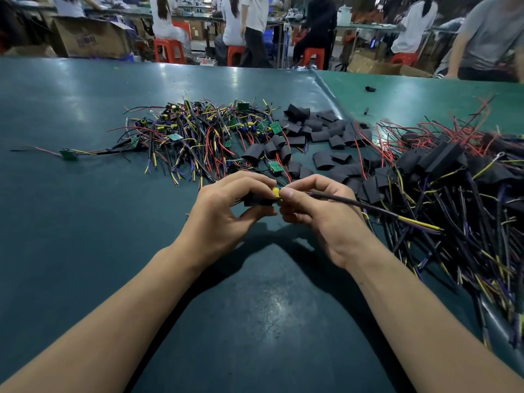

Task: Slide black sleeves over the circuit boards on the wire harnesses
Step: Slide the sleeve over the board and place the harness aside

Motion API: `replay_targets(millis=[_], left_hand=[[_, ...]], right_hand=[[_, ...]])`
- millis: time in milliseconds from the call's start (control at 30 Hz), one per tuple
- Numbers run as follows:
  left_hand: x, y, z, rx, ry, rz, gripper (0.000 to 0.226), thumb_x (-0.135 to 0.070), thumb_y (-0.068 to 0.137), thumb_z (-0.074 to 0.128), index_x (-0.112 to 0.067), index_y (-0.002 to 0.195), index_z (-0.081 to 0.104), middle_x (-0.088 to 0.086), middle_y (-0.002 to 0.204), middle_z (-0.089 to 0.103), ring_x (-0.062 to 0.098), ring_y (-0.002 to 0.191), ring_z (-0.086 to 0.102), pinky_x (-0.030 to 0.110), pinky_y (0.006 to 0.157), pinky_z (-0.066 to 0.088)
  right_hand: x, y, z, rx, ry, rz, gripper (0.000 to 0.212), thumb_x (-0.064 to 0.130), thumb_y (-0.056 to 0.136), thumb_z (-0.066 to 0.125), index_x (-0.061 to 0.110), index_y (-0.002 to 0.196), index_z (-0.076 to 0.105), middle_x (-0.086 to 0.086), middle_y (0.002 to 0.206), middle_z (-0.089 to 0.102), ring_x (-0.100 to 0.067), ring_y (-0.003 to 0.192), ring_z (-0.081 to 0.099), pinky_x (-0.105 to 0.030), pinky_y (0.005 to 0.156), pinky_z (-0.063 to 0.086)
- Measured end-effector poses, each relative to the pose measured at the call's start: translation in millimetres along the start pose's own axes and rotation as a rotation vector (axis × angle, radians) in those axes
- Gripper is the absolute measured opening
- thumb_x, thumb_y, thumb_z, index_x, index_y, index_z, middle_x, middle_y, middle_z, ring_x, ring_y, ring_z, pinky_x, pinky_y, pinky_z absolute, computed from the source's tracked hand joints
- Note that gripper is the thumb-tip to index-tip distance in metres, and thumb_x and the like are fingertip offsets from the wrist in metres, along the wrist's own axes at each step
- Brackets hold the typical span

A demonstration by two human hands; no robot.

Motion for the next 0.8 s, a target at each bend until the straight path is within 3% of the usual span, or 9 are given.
replay_targets(millis=[167,300,467,567,800], left_hand=[[0.1,-1.7,4.2,0.015,-0.063,-0.046,0.029,-0.007,0.081,0.079,-0.001,0.106,0.066,0.007,0.108,0.07,0.019,0.102,0.069,0.043,0.089,0.056],[5.9,-2.5,4.3,0.057,0.009,-0.125,0.055,-0.031,0.079,0.079,-0.007,0.124,0.06,0.001,0.116,0.068,0.007,0.11,0.064,0.025,0.098,0.05],[14.2,0.7,-18.4,-0.142,0.047,-0.132,0.026,-0.024,0.085,0.073,-0.008,0.106,0.072,-0.007,0.096,0.073,0.003,0.092,0.069,0.023,0.087,0.053],[15.9,1.0,-16.7,-0.099,0.053,-0.117,0.023,-0.025,0.083,0.074,-0.008,0.098,0.076,-0.005,0.095,0.073,0.003,0.088,0.07,0.019,0.082,0.053],[14.1,-0.8,-12.2,-0.101,0.004,-0.109,0.025,-0.028,0.079,0.077,-0.015,0.101,0.074,-0.009,0.094,0.073,0.002,0.085,0.07,0.019,0.081,0.053]], right_hand=[[-6.1,0.8,0.0,-0.005,0.122,0.103,0.008,0.001,0.081,0.071,0.006,0.076,0.068,-0.011,0.069,0.071,-0.018,0.057,0.065,-0.023,0.054,0.055],[-5.0,1.6,-0.6,-0.025,0.138,0.086,0.008,0.002,0.082,0.071,0.008,0.076,0.069,-0.009,0.07,0.071,-0.016,0.058,0.065,-0.023,0.054,0.054],[1.5,3.0,-10.1,-0.106,0.071,-0.002,0.007,0.002,0.085,0.07,0.007,0.08,0.068,-0.007,0.071,0.072,-0.015,0.061,0.066,-0.022,0.053,0.052],[1.7,3.2,-11.1,-0.114,0.144,0.032,0.006,0.001,0.083,0.07,0.006,0.08,0.069,-0.008,0.07,0.072,-0.014,0.057,0.066,-0.019,0.051,0.052],[-1.3,6.4,-15.8,-0.133,0.234,0.094,0.005,0.005,0.079,0.071,0.007,0.078,0.066,-0.007,0.065,0.071,-0.013,0.051,0.063,-0.018,0.047,0.051]])
Point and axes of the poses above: each hand's wrist, its own y-axis towards the middle knuckle, its own z-axis out of the palm, x = y × z, the point moved 6 cm from there along y, towards the middle knuckle
